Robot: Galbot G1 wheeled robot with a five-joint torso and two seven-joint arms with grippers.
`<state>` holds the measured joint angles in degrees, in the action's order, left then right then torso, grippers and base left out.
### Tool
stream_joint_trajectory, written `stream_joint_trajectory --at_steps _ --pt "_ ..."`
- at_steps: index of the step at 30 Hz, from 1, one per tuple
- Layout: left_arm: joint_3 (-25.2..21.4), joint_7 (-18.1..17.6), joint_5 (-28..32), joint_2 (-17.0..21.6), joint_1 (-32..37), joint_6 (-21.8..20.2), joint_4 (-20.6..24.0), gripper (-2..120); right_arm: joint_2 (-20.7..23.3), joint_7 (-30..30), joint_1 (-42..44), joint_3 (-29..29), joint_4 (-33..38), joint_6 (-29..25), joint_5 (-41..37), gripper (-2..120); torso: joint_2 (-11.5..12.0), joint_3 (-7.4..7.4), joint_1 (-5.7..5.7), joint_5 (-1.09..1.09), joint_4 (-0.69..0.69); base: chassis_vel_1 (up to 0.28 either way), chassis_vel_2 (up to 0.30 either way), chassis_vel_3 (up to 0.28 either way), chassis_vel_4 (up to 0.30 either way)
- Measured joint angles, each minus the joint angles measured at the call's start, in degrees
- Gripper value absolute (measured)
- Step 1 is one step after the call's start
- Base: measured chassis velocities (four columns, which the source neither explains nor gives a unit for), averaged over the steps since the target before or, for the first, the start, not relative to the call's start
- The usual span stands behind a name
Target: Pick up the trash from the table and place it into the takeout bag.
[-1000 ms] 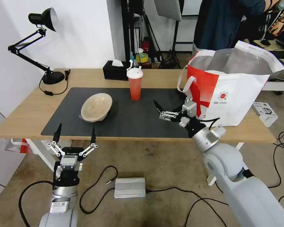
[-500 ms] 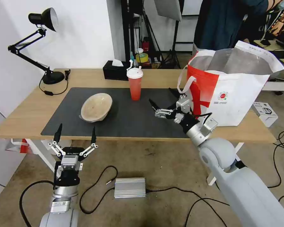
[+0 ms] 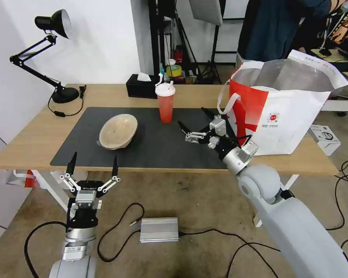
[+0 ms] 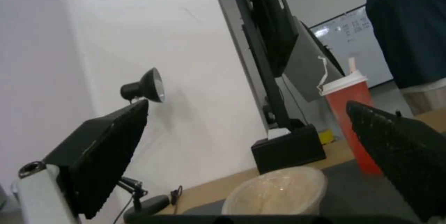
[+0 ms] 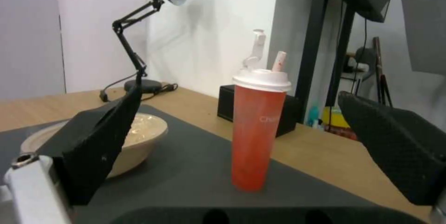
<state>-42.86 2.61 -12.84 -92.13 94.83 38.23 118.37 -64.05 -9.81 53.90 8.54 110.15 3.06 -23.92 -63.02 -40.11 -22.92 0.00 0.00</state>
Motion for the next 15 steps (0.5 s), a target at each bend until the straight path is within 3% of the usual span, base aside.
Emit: stream_joint_trajectory --at_steps 15 --pt "0.35 -0.18 -0.61 0.00 0.11 0.16 -0.48 100 -1.13 0.07 -3.52 -2.02 -3.60 -0.40 -0.19 100 0.00 0.00 0.00 0.00 0.00 0.000 0.000 0.000 0.000"
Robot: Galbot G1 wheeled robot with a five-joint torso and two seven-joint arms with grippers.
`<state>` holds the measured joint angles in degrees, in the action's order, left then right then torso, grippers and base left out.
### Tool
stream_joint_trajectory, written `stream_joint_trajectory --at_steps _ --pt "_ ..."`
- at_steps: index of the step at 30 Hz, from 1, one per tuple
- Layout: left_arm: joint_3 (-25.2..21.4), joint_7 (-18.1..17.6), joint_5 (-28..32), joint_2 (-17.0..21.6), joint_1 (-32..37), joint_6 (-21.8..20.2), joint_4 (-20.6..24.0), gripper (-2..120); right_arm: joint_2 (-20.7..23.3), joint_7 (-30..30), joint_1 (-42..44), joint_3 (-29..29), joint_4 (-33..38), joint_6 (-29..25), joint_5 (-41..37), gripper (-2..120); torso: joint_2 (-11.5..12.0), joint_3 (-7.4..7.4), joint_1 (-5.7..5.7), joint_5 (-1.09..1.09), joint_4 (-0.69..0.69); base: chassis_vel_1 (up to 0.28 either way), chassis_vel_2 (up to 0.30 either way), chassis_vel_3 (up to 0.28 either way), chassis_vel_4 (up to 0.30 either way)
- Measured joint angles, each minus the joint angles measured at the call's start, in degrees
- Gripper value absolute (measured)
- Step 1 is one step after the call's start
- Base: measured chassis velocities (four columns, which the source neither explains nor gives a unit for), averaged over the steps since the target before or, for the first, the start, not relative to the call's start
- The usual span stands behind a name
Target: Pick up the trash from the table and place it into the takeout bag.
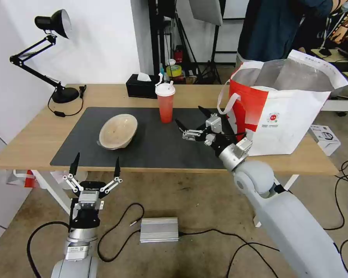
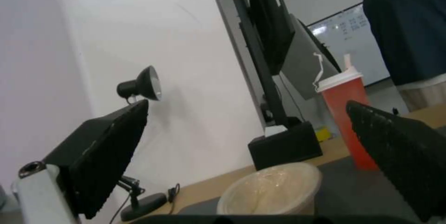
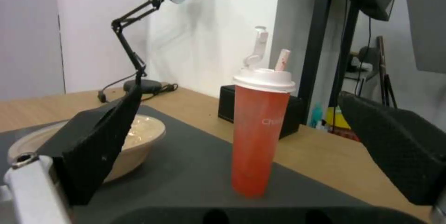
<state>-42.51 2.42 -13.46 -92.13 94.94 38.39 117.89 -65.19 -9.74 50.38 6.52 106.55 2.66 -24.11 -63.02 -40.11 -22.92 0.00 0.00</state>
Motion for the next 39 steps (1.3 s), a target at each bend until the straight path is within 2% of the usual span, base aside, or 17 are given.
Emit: stream_joint_trajectory --at_steps 39 --pt "-0.76 -0.16 0.10 0.00 -0.94 -0.43 -0.84 100 -4.96 0.27 -10.45 -5.01 -15.00 -2.18 1.98 100 0.00 0.00 0.00 0.00 0.00 0.000 0.000 0.000 0.000"
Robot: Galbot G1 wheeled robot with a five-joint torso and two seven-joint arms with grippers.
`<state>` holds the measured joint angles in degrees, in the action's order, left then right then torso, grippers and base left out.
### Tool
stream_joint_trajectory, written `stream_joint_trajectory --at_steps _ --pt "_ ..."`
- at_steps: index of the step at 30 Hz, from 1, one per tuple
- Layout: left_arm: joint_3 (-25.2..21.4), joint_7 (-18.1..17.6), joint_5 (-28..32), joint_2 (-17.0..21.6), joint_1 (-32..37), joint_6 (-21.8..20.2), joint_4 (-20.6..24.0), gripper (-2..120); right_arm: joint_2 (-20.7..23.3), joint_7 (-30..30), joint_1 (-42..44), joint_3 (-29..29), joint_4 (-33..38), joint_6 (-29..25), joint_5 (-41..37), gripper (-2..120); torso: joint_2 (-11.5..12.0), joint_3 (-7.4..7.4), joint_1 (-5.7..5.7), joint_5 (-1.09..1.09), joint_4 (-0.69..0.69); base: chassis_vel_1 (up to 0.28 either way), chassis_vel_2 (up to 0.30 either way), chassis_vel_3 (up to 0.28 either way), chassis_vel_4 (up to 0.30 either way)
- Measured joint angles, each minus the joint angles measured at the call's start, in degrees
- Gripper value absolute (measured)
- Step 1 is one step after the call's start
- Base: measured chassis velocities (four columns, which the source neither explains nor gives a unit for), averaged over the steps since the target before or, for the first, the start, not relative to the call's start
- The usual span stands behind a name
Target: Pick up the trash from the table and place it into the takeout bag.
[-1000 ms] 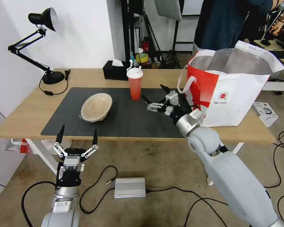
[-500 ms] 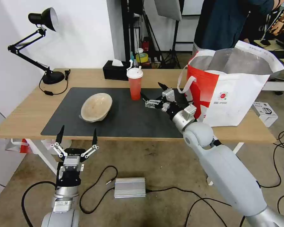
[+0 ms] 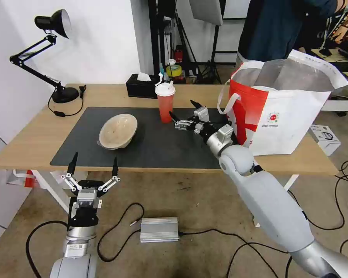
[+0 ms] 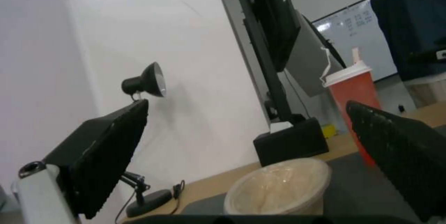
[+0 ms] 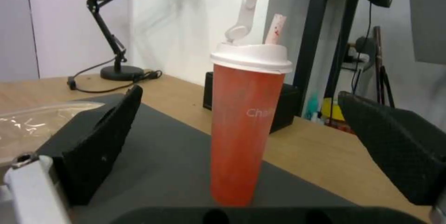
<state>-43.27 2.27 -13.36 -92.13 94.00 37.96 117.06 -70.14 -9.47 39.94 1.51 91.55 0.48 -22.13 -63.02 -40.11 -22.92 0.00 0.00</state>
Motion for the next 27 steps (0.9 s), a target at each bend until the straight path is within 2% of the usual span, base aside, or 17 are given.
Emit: stream_joint_trajectory --at_steps 27 --pt "-0.28 -0.19 0.20 0.00 0.16 -0.02 -0.12 100 -2.74 -0.37 -3.66 -2.17 -7.06 -1.10 1.70 100 0.00 0.00 0.00 0.00 0.00 0.000 0.000 0.000 0.000"
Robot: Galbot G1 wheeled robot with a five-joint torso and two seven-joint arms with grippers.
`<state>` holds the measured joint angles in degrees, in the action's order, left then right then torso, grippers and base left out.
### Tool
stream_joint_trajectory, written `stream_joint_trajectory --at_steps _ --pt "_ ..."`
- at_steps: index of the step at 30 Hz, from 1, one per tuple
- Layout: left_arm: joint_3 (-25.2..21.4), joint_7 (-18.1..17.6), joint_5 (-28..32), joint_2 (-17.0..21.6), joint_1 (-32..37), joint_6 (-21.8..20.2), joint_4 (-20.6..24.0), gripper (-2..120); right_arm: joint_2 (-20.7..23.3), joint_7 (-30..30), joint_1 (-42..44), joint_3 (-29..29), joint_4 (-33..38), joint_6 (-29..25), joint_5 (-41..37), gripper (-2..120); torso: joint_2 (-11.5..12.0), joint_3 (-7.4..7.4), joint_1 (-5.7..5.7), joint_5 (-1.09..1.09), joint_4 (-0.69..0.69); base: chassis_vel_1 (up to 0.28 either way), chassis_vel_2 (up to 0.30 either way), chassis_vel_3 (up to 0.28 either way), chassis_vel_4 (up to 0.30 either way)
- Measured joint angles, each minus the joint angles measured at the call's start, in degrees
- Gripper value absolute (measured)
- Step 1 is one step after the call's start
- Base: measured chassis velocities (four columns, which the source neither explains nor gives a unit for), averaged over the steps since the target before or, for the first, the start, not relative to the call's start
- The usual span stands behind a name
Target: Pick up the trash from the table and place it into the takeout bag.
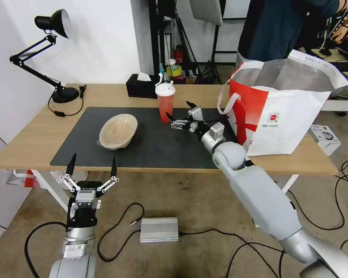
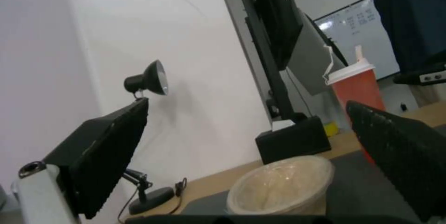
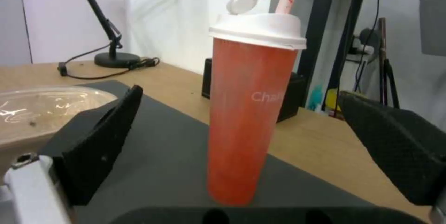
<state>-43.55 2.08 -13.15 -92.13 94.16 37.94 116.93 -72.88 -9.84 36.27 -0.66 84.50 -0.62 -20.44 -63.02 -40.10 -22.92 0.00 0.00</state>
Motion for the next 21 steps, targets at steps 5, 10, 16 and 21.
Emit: stream_joint_trajectory --at_steps 5,10,16,21 --pt "-0.03 -0.02 0.04 0.00 -0.10 -0.02 -0.15 100 -0.42 -0.05 -0.50 -0.37 -0.99 -0.22 0.16 100 0.00 0.00 0.00 0.00 0.00 0.000 0.000 0.000 0.000" --pt "-0.05 -0.04 0.06 0.00 -0.18 -0.03 -0.32 100 -0.69 -0.12 -1.02 -0.69 -1.94 -0.42 0.28 100 0.00 0.00 0.00 0.00 0.00 0.000 0.000 0.000 0.000" --pt "-0.10 -0.07 0.07 0.00 -0.21 -0.04 -0.40 100 -0.97 -0.20 -1.66 -1.06 -3.26 -0.81 0.52 100 0.00 0.00 0.00 0.00 0.00 0.000 0.000 0.000 0.000" --pt "-0.14 -0.09 0.09 0.00 -0.14 -0.04 -0.40 100 -1.49 -0.26 -2.34 -1.45 -4.41 -1.29 0.74 100 0.00 0.00 0.00 0.00 0.00 0.000 0.000 0.000 0.000"
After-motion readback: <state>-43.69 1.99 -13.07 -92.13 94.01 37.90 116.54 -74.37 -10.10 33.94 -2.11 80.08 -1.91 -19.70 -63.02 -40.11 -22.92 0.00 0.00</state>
